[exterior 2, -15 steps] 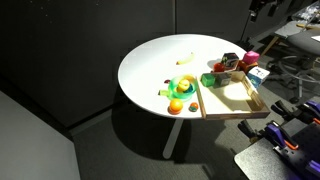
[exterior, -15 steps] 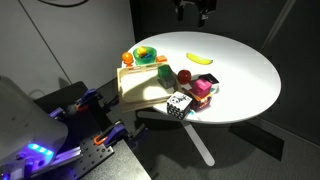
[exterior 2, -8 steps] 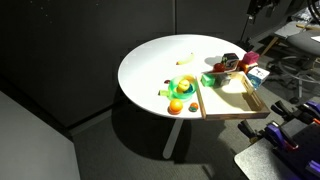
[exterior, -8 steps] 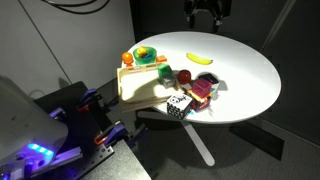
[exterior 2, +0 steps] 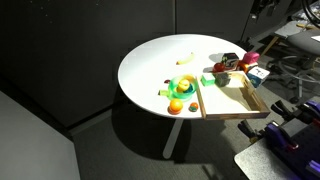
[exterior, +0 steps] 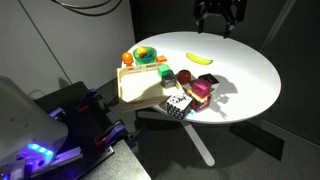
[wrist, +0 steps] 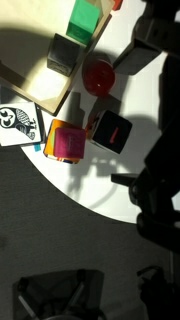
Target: Pick up the mulberry pink block from the block with a number image and put it in the wooden tray
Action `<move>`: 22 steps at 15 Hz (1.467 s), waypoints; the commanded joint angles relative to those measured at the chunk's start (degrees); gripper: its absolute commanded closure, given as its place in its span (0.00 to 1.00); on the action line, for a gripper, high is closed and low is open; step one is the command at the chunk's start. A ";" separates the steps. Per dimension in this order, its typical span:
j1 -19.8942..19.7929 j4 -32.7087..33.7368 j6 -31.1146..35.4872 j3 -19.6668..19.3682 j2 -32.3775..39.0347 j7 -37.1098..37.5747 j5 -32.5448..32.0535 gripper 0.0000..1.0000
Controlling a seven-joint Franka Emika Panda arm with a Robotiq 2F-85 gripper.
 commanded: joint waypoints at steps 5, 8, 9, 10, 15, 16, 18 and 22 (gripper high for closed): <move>-0.85 1.44 -1.01 0.13 1.14 -1.23 0.39 0.00; -0.81 1.41 -1.00 0.19 1.14 -1.21 0.39 0.00; -0.91 1.43 -0.89 0.18 1.24 -1.50 0.54 0.00; -1.05 1.53 -0.70 0.06 1.61 -1.49 0.53 0.00; -1.74 2.41 -0.62 -0.27 4.10 -1.75 1.23 0.00; -1.97 2.48 -0.49 -0.27 4.59 -2.04 1.59 0.00; -2.41 2.66 -0.20 -0.21 5.69 -2.61 1.97 0.00; -3.32 2.67 2.10 0.04 7.99 -3.48 3.77 0.00</move>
